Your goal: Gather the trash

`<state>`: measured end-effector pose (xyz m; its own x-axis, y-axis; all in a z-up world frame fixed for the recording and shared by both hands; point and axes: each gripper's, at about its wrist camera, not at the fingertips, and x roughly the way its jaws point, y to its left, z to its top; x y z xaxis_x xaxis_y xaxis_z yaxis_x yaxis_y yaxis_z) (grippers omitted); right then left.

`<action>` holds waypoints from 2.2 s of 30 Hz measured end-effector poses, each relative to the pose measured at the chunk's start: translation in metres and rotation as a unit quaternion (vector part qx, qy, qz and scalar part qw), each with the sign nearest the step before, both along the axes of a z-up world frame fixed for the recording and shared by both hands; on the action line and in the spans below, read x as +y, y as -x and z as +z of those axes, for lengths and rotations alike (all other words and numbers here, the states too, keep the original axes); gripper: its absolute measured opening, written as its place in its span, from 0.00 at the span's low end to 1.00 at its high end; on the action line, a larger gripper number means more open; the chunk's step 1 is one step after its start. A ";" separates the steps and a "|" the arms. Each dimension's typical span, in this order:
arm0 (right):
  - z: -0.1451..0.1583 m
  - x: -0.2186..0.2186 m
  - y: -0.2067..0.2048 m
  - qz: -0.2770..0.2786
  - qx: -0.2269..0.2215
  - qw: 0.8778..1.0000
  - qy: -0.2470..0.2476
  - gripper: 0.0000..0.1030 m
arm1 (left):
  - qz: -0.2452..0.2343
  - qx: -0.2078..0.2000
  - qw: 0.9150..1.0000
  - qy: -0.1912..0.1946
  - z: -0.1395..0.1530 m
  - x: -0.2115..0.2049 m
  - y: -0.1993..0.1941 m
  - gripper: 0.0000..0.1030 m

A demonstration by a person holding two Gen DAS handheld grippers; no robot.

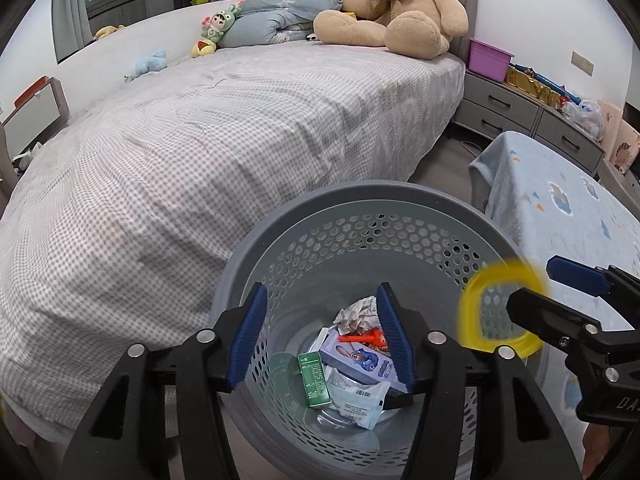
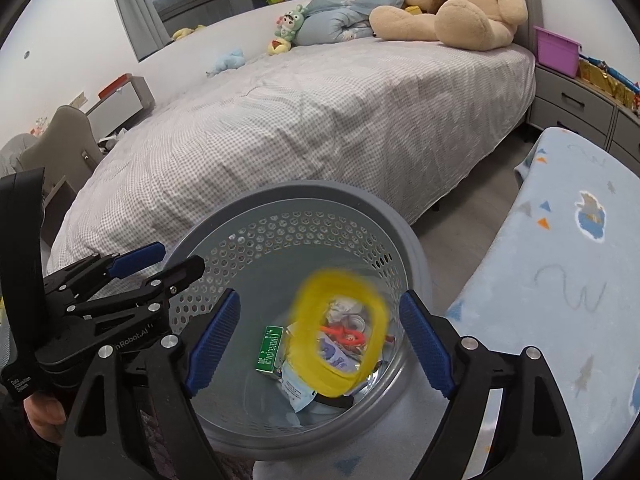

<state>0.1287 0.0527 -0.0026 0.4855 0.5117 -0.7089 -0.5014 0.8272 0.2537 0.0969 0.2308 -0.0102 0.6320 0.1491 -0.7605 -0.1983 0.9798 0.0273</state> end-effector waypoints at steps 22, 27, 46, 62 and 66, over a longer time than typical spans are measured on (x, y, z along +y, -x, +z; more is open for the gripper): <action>0.003 -0.004 0.010 -0.029 -0.002 0.999 0.015 0.81 | 0.014 -0.019 1.000 0.013 0.009 0.007 0.009 0.67; 0.005 -0.005 0.011 -0.037 -0.004 0.999 0.019 0.81 | 0.013 -0.022 1.000 0.010 0.010 0.007 0.010 0.70; 0.009 -0.008 0.017 -0.053 -0.009 0.998 0.027 0.85 | 0.021 -0.025 0.999 0.002 0.012 0.008 0.013 0.76; 0.010 -0.010 0.017 -0.057 -0.011 0.998 0.028 0.85 | 0.027 -0.023 0.999 -0.003 0.012 0.010 0.014 0.78; 0.010 -0.010 0.017 -0.057 -0.012 0.998 0.028 0.85 | 0.030 -0.020 0.999 -0.003 0.011 0.010 0.014 0.78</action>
